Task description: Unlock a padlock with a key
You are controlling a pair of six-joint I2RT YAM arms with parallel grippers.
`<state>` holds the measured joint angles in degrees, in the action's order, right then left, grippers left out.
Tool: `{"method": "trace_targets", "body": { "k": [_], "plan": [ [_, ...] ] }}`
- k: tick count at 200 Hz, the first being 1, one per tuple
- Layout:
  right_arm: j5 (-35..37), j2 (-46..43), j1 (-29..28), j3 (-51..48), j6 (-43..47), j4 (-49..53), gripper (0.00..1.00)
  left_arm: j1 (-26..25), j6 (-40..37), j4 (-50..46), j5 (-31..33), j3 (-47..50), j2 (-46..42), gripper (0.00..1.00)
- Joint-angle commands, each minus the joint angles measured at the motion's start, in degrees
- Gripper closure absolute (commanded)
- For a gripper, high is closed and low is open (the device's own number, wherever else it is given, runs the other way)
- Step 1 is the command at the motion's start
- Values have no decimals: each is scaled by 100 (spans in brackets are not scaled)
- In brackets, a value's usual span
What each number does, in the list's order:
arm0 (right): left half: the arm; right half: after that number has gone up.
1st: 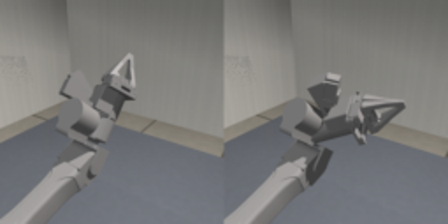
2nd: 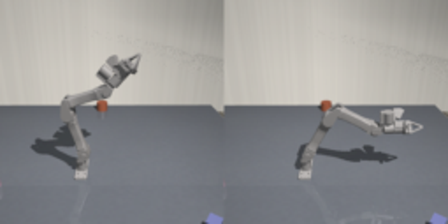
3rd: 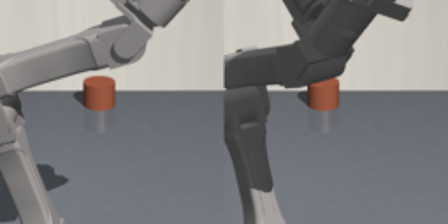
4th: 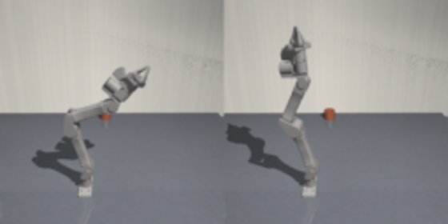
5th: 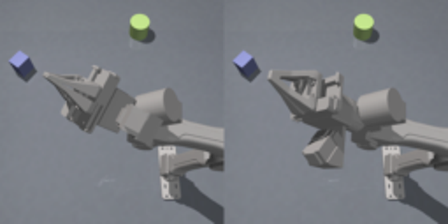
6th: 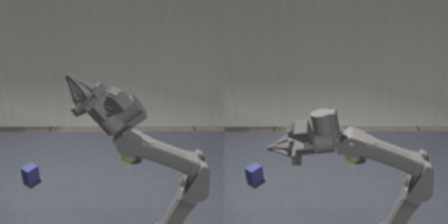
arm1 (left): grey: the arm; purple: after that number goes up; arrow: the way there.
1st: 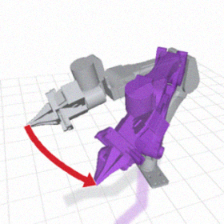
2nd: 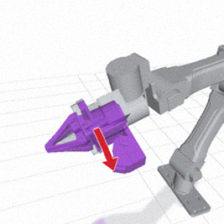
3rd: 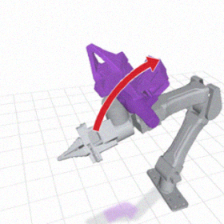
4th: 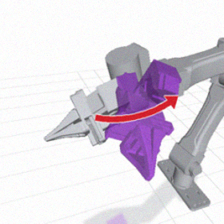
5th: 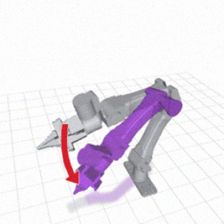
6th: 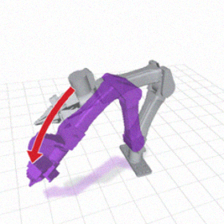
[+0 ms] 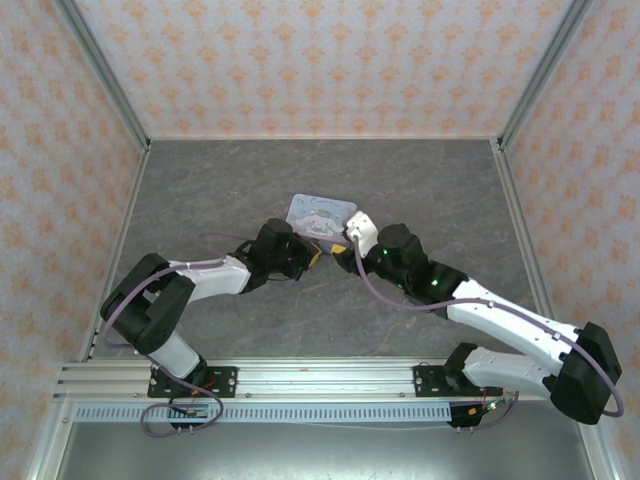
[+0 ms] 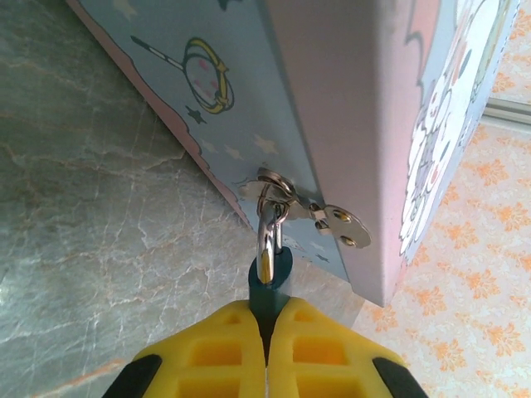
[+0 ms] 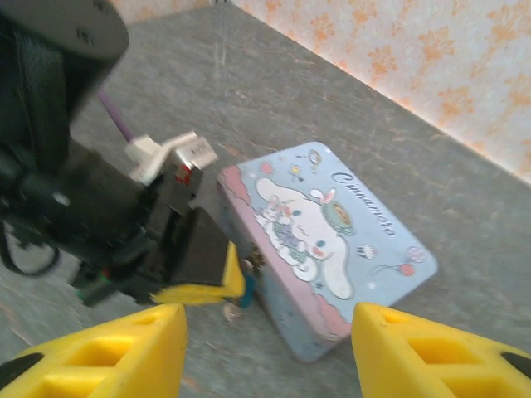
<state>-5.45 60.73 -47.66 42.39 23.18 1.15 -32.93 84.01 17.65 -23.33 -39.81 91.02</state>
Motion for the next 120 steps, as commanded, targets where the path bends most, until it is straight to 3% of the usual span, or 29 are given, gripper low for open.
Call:
{"method": "trace_targets", "body": {
  "k": [1, 40, 60, 88, 120],
  "plan": [
    [305, -132, -93, -195, 1861, 175, 43, -73, 98, -286, 12, -185, -238, 100],
    [-174, -327, -103, -1068, 3716, -640, 24, -95, 249, -276, -31, -170, -329, 100],
    [-130, -224, -133, -1152, 3680, -733, 24, -142, 337, -237, -22, -167, -391, 100],
    [349, 123, -373, -1487, 3604, -1559, 24, -214, 495, -185, -5, -166, -454, 100],
    [423, 586, -437, -1699, 3103, -2413, 28, -274, 664, -104, -66, -174, -458, 100]
  ]
}}
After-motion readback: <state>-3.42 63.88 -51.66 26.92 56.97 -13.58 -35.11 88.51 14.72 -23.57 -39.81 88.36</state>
